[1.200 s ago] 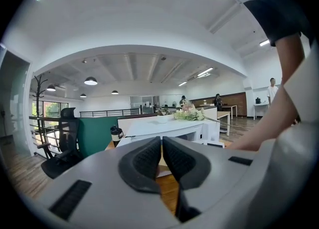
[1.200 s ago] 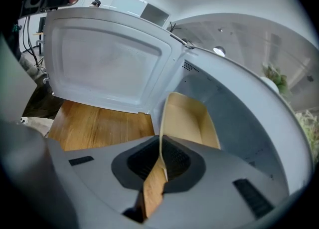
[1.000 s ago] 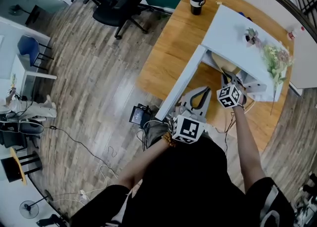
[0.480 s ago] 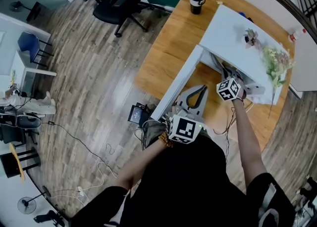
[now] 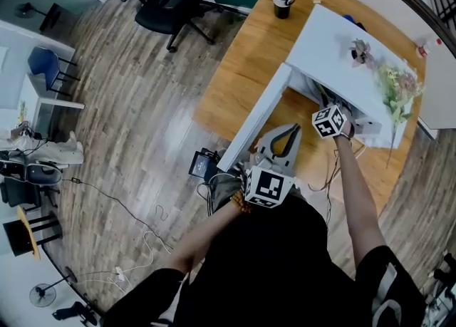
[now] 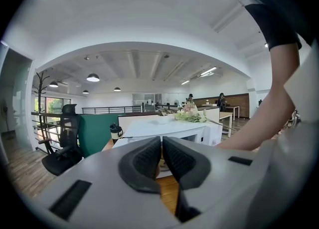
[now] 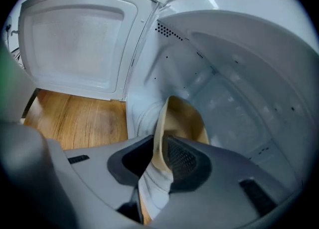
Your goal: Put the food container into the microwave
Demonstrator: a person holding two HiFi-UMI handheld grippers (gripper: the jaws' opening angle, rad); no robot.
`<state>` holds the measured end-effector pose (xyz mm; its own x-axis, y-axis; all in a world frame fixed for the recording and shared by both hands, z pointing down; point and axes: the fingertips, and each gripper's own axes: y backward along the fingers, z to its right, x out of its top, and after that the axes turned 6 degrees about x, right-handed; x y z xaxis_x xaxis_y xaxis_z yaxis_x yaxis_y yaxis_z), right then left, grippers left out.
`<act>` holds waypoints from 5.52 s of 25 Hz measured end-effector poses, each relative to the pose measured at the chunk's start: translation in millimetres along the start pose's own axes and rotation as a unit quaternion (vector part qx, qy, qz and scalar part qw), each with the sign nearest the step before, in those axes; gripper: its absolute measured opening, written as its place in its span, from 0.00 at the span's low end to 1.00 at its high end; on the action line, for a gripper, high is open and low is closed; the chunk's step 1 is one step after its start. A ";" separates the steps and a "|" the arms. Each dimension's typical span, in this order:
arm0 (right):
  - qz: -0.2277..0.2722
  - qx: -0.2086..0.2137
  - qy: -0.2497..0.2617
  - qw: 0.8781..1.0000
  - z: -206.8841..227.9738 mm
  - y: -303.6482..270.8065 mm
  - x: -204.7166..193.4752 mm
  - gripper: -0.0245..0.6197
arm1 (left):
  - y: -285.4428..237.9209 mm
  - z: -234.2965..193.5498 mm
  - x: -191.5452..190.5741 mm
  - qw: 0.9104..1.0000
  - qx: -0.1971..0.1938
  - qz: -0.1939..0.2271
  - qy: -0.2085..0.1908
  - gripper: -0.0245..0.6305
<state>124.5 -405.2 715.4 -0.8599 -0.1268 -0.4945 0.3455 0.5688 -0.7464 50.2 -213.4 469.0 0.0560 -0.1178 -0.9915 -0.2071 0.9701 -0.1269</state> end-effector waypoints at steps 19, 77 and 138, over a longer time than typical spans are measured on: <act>0.060 0.001 0.018 0.998 -44.2 99.0 27.9 0.28 | 9.5 45.2 15.6 0.997 -0.069 0.029 0.000 0.09; 0.339 -0.226 -0.259 0.876 -24.4 352.9 43.4 0.05 | 1.7 85.9 38.4 0.993 -0.074 0.090 -0.023 0.09; 0.317 -0.180 -0.256 0.895 -41.6 327.7 33.1 0.04 | 1.3 78.9 26.2 0.994 -0.056 0.086 -0.021 0.09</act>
<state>193.6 -189.2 472.9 -0.2170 0.0099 -0.9761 0.4805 0.8715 -0.0979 128.4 -198.5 445.2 0.0509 0.0603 -0.9969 -0.3253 0.9447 0.0405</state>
